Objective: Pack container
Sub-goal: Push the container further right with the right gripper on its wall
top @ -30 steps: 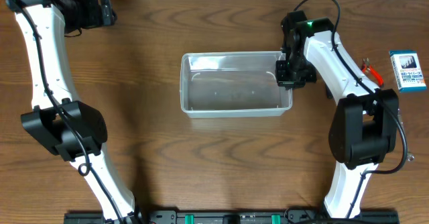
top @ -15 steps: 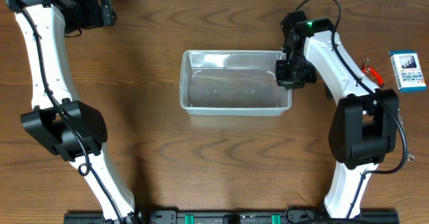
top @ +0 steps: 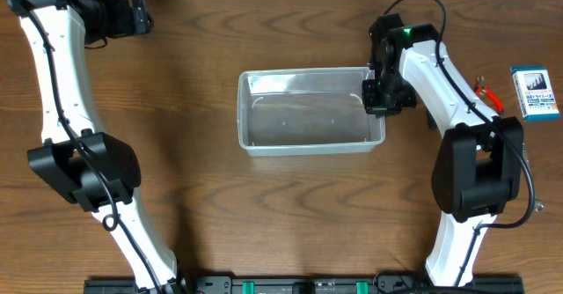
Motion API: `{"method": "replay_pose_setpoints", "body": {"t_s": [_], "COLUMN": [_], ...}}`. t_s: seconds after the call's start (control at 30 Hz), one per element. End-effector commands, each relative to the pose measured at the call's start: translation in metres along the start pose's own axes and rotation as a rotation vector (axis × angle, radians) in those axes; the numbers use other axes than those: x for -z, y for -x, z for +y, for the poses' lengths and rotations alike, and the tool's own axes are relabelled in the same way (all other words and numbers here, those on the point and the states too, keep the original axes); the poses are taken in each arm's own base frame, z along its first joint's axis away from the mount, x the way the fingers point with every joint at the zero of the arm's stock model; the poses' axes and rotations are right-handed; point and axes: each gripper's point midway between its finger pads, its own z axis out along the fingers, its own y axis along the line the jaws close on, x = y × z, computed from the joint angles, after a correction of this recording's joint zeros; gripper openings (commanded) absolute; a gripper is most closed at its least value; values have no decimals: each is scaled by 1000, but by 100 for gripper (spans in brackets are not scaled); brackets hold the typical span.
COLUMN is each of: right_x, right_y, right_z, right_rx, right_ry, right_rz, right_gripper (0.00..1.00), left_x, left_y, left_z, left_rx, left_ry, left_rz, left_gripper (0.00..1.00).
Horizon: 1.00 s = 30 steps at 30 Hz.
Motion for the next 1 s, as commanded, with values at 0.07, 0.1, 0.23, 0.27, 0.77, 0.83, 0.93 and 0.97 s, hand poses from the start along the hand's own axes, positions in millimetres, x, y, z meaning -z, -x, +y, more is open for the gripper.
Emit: {"method": "replay_pose_setpoints", "body": {"t_s": [0.07,0.1,0.23,0.27,0.77,0.83,0.93,0.97], "right_x": [-5,-5,-6,-6,-6,-6,-5,-5], "right_y": [-7,-7,-6,-6,-6,-6,-3,-3], "right_z": [-7,-7,-7,-7,-7,-6,-5,-5], "right_rx": [29,20,-9,-13,-38,-38,-37,-37], "right_ry": [-38,-38,-37,-37,-35,-34,-32,-31], "right_rz": [25,25,21,19,22,19,10,8], "right_gripper": [1,1,1,1,15,23,38,45], "left_x": [7,7,7,7,7,7,7,7], "left_y": [4,4,4,4,4,4,4,4], "left_z": [-1,-1,-1,-1,-1,-1,-1,-1], "left_rx": [1,1,1,1,1,1,1,1], "left_ry": [-6,-6,-6,-6,-6,-6,-6,-6], "left_rz": [-18,-17,-17,-17,-17,-17,-18,-18], "left_gripper": [98,98,98,98,98,98,98,98]}}
